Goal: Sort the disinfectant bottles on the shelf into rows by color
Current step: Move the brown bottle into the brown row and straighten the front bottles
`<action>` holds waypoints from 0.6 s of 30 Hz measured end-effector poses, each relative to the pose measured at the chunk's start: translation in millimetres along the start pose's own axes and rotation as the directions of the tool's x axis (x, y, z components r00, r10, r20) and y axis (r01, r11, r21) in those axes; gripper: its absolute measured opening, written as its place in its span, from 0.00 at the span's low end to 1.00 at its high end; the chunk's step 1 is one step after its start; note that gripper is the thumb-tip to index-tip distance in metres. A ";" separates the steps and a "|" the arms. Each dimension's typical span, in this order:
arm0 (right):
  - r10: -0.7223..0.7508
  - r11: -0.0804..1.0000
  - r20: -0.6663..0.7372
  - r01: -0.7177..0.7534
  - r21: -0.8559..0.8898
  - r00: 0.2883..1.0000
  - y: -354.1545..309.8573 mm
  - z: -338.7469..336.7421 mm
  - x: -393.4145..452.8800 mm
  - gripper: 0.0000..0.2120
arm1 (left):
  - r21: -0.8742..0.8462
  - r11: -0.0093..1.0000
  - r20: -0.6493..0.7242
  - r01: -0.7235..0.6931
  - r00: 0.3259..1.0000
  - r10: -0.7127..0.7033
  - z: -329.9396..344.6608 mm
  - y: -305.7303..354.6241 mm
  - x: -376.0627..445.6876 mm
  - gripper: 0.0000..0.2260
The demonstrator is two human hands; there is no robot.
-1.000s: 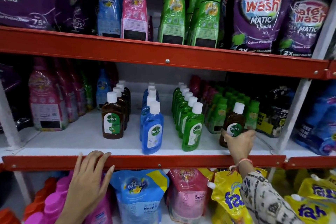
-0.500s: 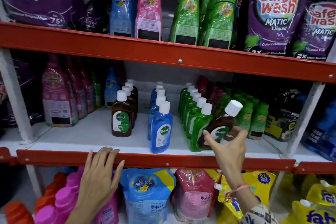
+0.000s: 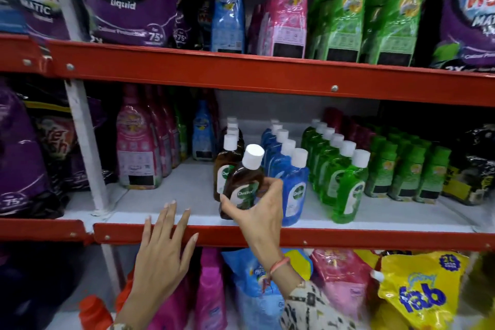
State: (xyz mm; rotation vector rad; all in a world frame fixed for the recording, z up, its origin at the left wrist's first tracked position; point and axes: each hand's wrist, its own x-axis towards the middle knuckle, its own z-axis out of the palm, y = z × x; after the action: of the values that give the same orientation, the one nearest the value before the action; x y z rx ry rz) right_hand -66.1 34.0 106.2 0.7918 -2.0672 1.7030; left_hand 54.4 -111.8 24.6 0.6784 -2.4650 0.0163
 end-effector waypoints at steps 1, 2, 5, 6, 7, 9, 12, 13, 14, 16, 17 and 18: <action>-0.001 1.000 0.011 0.001 -0.028 1.000 1.2 8.9 0.0 0.33 | -0.005 1.000 -0.002 -0.019 1.000 0.019 0.6 -2.9 -0.8 0.27; 0.000 0.998 0.023 0.002 -0.061 1.000 3.9 16.3 0.3 0.32 | -0.014 0.999 -0.005 -0.032 0.999 0.032 1.2 -4.6 -1.7 0.27; -0.001 0.988 0.056 0.010 -0.152 0.998 10.5 29.2 0.9 0.31 | -0.060 0.998 -0.029 -0.031 0.999 0.030 1.4 -6.4 -2.1 0.26; 0.001 0.986 0.064 0.010 -0.167 0.998 11.8 31.4 0.9 0.31 | -0.075 0.997 -0.041 -0.026 0.999 0.023 1.7 -6.6 -1.7 0.26; 0.006 0.984 0.070 0.007 -0.177 0.998 12.5 33.2 1.2 0.31 | -0.088 0.996 -0.050 -0.021 0.999 0.016 2.5 -5.9 -1.0 0.26; 0.007 0.980 0.081 0.009 -0.199 0.997 13.3 36.4 2.5 0.32 | -0.109 0.994 -0.044 0.000 0.999 -0.005 4.1 -1.4 -0.1 0.26; 0.012 0.970 0.098 0.013 -0.244 0.995 13.6 40.6 4.9 0.33 | -0.237 0.969 -0.009 0.075 0.997 -0.080 0.3 11.1 3.0 0.30; 0.026 0.969 0.119 0.004 -0.247 0.993 13.3 40.1 4.9 0.33 | -0.315 0.945 -0.020 0.090 0.995 -0.101 -4.6 17.4 5.2 0.32; 0.048 0.973 0.154 -0.011 -0.231 0.987 12.6 37.9 5.3 0.33 | -0.422 0.901 -0.009 0.102 0.993 -0.116 -10.3 24.5 8.9 0.34; 0.121 0.985 0.258 -0.083 -0.154 0.959 9.9 29.7 7.5 0.31 | -0.640 0.753 0.084 0.153 0.988 -0.130 -29.6 41.7 16.6 0.36; 0.165 0.984 0.311 -0.133 -0.122 0.936 8.7 24.4 9.5 0.29 | -0.696 0.685 0.163 0.214 0.977 -0.140 -37.6 47.9 21.4 0.38; 0.203 0.978 0.350 -0.175 -0.111 0.915 8.9 19.2 12.1 0.29 | -0.720 0.632 0.247 0.288 0.957 -0.155 -43.0 50.9 26.6 0.40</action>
State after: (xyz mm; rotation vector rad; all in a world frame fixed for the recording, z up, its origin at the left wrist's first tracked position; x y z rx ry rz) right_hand -79.5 14.0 102.1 0.9662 -2.5133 1.6598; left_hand 34.4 -73.0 81.6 0.5981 -2.2017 -1.1477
